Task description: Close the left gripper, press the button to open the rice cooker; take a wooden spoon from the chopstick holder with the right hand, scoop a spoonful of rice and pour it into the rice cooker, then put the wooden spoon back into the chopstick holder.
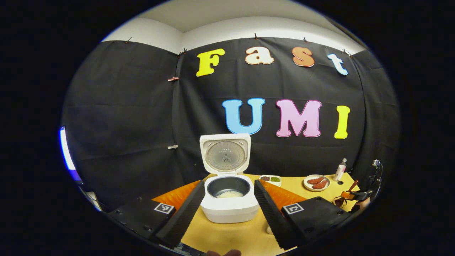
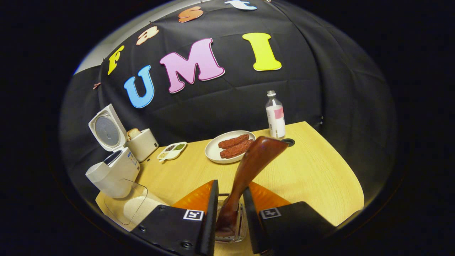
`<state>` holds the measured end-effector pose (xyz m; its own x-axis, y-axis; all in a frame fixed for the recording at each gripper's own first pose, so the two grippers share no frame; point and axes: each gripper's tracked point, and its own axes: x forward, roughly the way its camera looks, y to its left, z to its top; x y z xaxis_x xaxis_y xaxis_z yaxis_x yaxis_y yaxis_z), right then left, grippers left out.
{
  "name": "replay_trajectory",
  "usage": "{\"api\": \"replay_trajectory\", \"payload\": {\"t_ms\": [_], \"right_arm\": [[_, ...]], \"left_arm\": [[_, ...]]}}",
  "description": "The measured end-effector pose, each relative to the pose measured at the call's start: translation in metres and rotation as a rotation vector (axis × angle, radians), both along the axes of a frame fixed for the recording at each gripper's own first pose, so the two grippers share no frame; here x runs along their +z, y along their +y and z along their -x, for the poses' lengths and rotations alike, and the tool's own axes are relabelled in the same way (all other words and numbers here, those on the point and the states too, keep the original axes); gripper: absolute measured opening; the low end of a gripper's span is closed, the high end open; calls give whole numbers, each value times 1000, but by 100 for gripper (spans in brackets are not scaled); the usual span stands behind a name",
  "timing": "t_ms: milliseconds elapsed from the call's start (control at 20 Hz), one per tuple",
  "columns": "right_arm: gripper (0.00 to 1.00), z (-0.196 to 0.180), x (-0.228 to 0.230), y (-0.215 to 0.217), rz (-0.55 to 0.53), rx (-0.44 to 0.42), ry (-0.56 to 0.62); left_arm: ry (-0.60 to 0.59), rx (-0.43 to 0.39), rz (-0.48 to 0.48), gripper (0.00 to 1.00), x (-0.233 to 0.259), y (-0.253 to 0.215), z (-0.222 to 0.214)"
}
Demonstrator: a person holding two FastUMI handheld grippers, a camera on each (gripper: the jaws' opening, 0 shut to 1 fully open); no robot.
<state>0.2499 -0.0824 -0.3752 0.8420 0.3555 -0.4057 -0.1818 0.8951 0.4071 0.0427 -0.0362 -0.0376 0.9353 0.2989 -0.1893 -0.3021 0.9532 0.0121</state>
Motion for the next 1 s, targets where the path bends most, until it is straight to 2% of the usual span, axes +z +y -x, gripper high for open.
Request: {"api": "replay_trajectory", "payload": {"t_ms": [50, 100, 200, 250, 300, 500, 650, 700, 750, 800, 950, 1000], "right_arm": [[22, 1, 2, 5, -12, 9, -3], [30, 4, 5, 5, -11, 18, -12], [29, 16, 6, 3, 4, 37, -18], [20, 22, 7, 3, 2, 40, -19], [29, 26, 6, 5, -6, 45, -12], [30, 27, 3, 12, 12, 52, -11], [32, 26, -1, 20, 45, 55, -3], [27, 27, -3, 22, 55, 62, 5], [34, 27, -1, 22, 59, 57, 6], [34, 25, -1, 19, 57, 43, 13], [20, 23, 0, 10, 61, 11, 31], [20, 23, 7, 6, 67, 3, 20]], "left_arm": [[1, 3, 0, 95, -1, 0, 1], [0, 4, 2, 96, 0, 1, 0], [2, 7, 9, 95, -1, 4, 0], [2, 9, 12, 95, -2, 5, 1], [0, 11, 13, 95, -1, 8, 1], [3, 17, -22, 96, 0, 14, 2], [-1, 25, -13, 96, 5, 14, 6], [-1, 30, -8, 95, 4, 15, 8], [0, 36, -5, 95, 3, 18, 11], [1, 39, -3, 94, 3, 21, 14], [6, 29, -9, 93, 0, 30, 22], [6, 18, -10, 93, -1, 35, 22]]}}
